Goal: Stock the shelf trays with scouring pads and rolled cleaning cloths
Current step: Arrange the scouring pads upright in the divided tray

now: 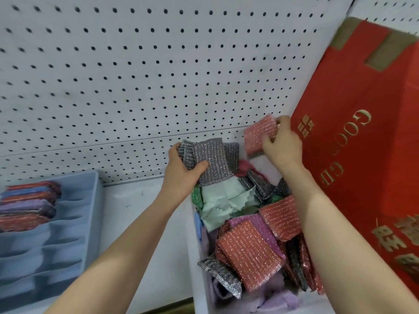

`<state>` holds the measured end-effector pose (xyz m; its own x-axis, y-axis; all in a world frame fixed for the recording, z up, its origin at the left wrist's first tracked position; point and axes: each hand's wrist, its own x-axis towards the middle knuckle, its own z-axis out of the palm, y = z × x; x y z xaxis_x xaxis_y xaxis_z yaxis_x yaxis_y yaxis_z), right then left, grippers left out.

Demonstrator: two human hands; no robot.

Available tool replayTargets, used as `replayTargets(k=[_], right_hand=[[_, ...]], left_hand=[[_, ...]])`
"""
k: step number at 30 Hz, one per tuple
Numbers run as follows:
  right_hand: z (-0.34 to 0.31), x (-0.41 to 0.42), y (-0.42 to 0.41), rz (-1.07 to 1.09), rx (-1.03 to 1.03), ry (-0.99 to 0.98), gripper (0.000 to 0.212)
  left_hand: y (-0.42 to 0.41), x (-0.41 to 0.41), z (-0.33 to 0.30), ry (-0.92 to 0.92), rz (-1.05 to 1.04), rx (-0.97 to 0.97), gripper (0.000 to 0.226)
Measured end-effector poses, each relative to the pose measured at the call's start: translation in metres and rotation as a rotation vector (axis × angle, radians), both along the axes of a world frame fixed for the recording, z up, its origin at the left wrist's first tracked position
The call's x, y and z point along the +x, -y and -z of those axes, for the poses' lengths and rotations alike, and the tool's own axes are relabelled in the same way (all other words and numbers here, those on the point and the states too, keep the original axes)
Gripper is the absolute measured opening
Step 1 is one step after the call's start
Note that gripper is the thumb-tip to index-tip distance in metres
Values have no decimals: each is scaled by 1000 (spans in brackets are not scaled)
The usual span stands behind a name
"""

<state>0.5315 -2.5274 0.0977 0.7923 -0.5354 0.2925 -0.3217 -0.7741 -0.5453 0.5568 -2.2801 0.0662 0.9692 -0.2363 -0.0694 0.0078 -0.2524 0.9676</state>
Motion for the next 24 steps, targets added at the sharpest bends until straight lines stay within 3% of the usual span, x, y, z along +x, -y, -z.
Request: replayTargets(k=[3,6,11,17,21,24], right_hand=[[-31,-18,-42,-101,636,243,43],[-40,-30,-90,-271,1061,248,41],[-24,-31,-183,-330,1016,58,39],[0,-28,-284,-399,923,-83,24],[20,-26,-345,-433,969,-104,24],[36,-20,-386,-394,1114,47,13]], left_hand=[[-18,-3,-5,-31,-74,-93,104],[-46,-7,-7,-83,-110,-181,113],[-110,-19,-12,-159,-123,-338,78],[-219,-31,-4,-131,-163,-332,68],[-295,-34,14,-122,-212,-264,76],[-348,-36,24,-99,-295,-235,87]])
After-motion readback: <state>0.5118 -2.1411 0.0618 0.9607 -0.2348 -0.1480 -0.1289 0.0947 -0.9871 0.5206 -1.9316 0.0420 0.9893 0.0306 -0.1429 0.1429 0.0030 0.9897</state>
